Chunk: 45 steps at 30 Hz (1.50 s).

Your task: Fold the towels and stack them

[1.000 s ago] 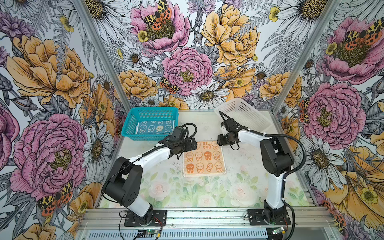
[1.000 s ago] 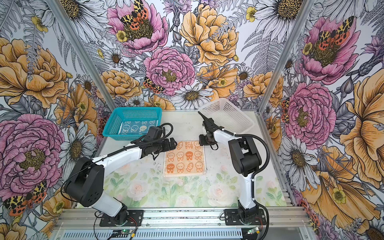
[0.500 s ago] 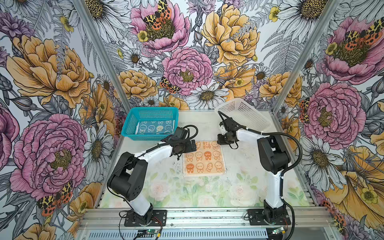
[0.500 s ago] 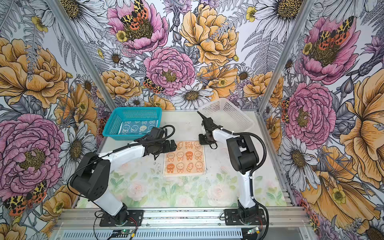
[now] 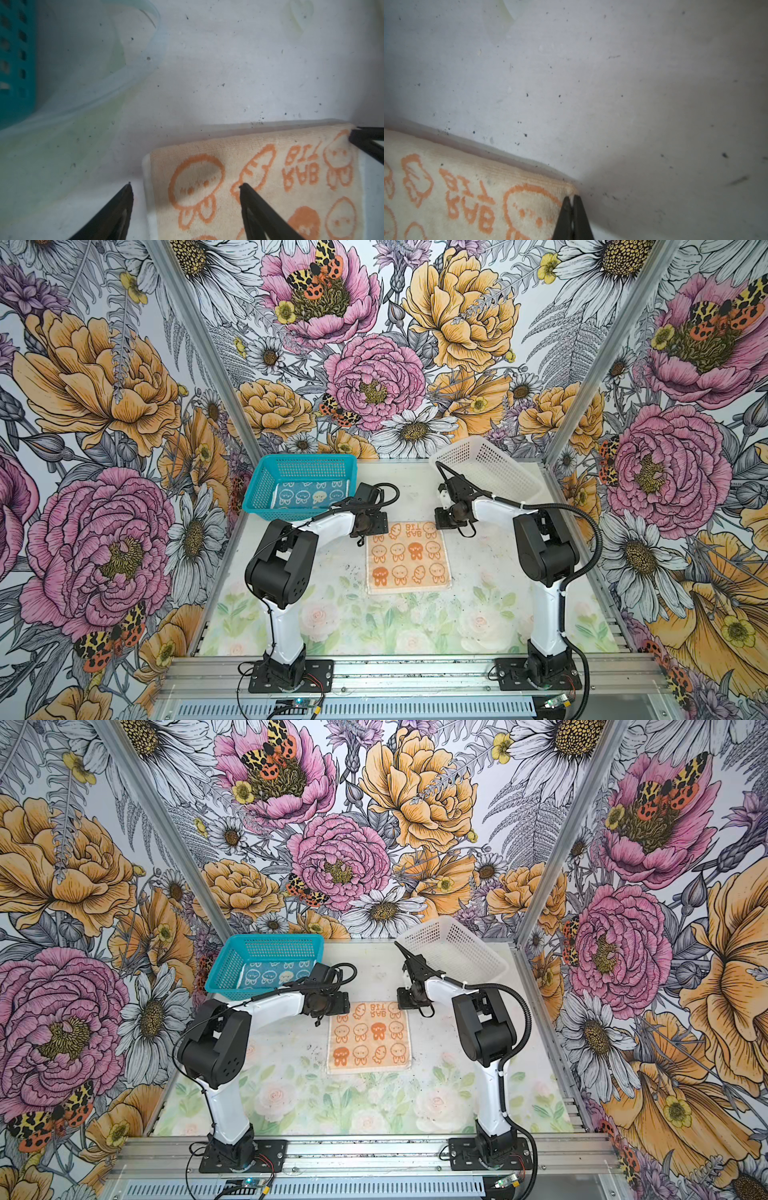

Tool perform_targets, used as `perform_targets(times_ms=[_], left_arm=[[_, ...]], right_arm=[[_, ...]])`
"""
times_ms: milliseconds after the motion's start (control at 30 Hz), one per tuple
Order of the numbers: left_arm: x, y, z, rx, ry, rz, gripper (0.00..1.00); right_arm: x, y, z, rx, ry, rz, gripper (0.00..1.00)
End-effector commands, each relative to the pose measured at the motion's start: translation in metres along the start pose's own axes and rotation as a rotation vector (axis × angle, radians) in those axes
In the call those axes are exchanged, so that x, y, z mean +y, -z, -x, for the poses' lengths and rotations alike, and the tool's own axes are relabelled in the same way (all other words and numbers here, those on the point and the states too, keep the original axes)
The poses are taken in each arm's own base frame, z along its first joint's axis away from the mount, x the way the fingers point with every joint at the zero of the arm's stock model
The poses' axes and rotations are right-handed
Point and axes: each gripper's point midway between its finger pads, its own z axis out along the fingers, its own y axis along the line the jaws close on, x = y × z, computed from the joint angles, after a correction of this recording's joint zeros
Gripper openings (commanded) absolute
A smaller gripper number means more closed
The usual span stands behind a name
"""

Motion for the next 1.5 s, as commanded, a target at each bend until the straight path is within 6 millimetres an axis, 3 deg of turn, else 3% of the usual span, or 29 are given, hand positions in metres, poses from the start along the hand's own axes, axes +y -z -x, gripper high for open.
perform_targets(times_ms=[0,233,567,867,1267,1467], left_arm=[[0.005,-0.005,0.009,-0.009,-0.029,0.032,0.66],[0.016,-0.010,0.009,-0.002,-0.038,0.076,0.56],[0.032,-0.019,0.009,0.006,-0.046,0.128,0.52],[0.031,-0.027,0.002,0.029,-0.056,0.128,0.30],[0.042,-0.030,0.005,0.032,-0.061,0.147,0.18],[0.036,-0.029,0.009,0.025,-0.073,0.130,0.00]], right_arm=[[-0.004,-0.008,-0.008,0.034,0.010,-0.007,0.00],[-0.002,-0.007,-0.008,0.034,0.010,0.004,0.00],[0.000,-0.007,-0.008,0.035,0.009,0.012,0.00],[0.001,-0.006,-0.009,0.037,0.009,0.016,0.00],[0.003,-0.005,-0.007,0.032,0.011,0.029,0.00],[0.006,-0.001,-0.004,0.024,0.010,0.047,0.00]])
